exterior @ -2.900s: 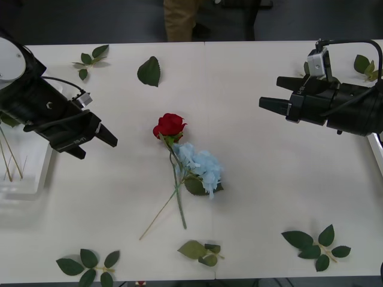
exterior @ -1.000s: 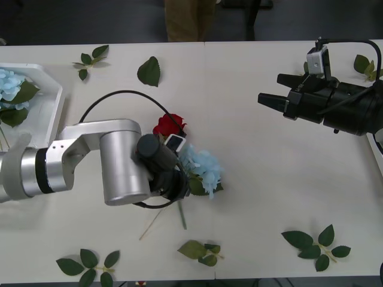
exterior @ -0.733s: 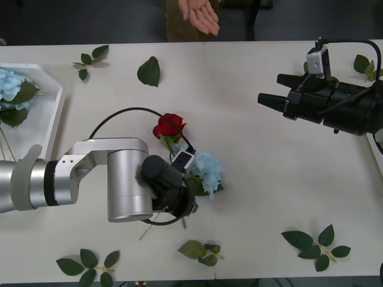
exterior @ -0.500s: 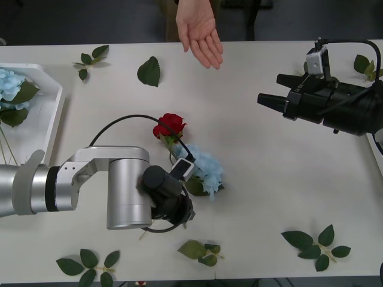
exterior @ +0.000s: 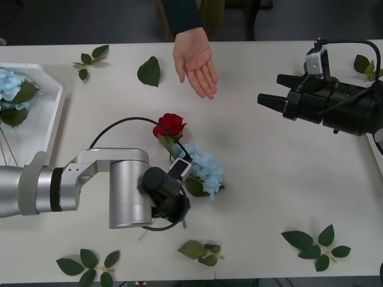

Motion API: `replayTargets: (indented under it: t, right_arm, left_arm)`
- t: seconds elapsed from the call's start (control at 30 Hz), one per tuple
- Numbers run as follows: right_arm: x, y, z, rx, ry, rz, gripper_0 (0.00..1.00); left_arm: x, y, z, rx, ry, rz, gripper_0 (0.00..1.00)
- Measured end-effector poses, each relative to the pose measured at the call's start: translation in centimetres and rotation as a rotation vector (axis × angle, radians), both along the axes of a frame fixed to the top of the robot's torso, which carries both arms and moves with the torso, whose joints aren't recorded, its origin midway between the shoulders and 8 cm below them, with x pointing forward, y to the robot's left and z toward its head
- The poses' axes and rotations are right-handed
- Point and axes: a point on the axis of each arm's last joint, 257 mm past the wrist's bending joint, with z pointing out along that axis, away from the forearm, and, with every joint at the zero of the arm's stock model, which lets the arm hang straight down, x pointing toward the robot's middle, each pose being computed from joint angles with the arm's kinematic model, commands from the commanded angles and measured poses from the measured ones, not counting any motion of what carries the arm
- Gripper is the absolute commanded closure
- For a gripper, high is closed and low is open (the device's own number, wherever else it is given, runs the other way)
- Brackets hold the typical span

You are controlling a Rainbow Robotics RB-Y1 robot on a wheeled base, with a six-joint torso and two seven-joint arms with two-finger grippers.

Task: Place the red flowers into the right box and the blue flowers into the left box. If a person shows an open palm, hand one flower to the person first, then continue sorting.

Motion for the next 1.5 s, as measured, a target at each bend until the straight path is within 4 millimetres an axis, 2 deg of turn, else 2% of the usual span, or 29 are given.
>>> replayTargets:
  t: [0.67,0.8,0.9,1.1,1.2,1.33,1.5]
  right_arm:
    - [0.0,-0.1,-0.2,-0.009,-0.001,-0.002,0.03]
    - [0.1,-0.1,-0.2,-0.011,-0.001,-0.003,0.03]
    - [0.1,-0.1,-0.2,-0.012,-0.001,-0.003,0.03]
    - [0.1,-0.1,-0.2,-0.012,-0.001,-0.003,0.03]
    - [0.1,-0.1,-0.2,-0.012,-0.001,-0.003,0.03]
    - [0.1,-0.1,-0.3,-0.015,-0.001,-0.004,0.03]
    - [0.1,0.0,-0.4,-0.014,-0.001,-0.004,0.03]
  left_arm:
    - [0.4,-0.4,-0.3,-0.007,-0.006,0.001,1.0]
    - [0.5,-0.5,0.3,-0.021,-0.007,0.006,1.0]
    - [0.7,-1.0,2.6,-0.079,0.009,0.03,1.0]
    - [3.5,-0.6,10.1,-0.244,-0.002,0.136,1.0]
    - [5.0,0.8,13.1,-0.31,-0.008,0.21,1.0]
    - [6.4,3.7,16.3,-0.346,-0.002,0.299,1.0]
    - [7.5,7.1,20.6,-0.35,-0.074,0.194,1.0]
